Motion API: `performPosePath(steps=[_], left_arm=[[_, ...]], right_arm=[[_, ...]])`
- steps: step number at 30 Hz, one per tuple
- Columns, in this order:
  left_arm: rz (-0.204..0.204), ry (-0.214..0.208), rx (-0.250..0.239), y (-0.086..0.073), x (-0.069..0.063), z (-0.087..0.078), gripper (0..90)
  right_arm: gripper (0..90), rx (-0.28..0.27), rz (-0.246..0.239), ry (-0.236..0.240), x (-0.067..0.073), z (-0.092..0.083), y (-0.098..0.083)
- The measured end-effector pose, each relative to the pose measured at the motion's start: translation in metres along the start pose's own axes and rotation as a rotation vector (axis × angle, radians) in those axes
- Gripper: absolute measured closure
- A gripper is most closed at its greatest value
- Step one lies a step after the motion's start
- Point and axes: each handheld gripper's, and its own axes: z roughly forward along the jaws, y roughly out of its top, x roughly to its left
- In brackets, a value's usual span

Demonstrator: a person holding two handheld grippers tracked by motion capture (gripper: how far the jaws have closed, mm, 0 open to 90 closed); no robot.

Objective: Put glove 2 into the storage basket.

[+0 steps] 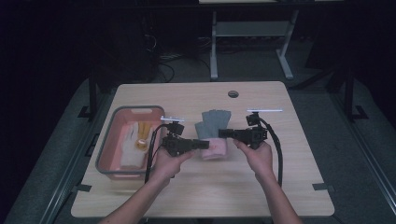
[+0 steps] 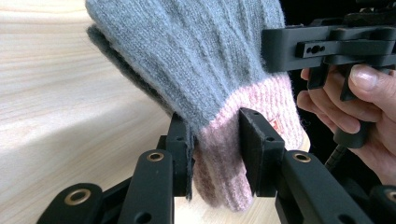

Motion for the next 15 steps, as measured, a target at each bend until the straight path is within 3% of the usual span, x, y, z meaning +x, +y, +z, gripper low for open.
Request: performPosePath(steps=[15], left_arm=[[0.012,0.02,-0.026,0.005,0.009,-0.027,66.8]], right_arm=[[77.8,0.021,-0.026,0.022,0.016,0.019,0.014]])
